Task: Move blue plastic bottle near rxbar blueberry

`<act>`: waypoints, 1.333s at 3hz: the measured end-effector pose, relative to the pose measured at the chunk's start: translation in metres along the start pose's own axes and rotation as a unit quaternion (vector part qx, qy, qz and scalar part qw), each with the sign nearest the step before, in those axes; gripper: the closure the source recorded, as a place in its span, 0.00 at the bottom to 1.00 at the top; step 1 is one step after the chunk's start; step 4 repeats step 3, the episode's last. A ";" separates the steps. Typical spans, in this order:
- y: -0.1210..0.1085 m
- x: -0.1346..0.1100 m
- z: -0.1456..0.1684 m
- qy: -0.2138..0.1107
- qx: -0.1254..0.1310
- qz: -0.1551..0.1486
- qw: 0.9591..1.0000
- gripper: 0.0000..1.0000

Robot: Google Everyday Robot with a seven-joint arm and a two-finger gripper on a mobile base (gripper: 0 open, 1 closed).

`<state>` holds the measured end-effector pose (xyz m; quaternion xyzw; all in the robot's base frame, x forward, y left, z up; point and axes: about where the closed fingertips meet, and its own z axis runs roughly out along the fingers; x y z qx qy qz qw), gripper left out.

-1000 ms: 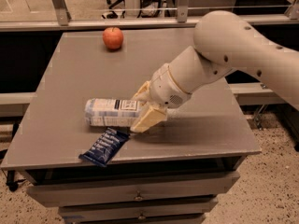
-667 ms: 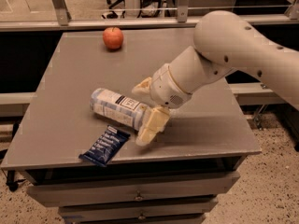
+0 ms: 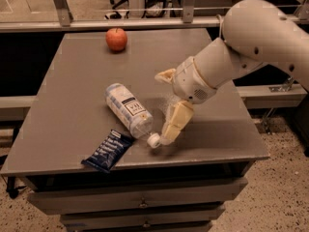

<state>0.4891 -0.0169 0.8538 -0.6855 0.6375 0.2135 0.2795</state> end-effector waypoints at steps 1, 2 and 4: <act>-0.022 0.044 -0.057 -0.002 0.026 0.030 0.999 0.00; -0.044 0.089 -0.125 -0.007 0.055 0.053 0.997 0.00; -0.060 0.082 -0.161 -0.010 0.090 0.042 0.995 0.00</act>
Offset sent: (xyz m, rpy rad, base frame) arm 0.0849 -0.2516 0.1089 0.0755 -0.1091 -0.2590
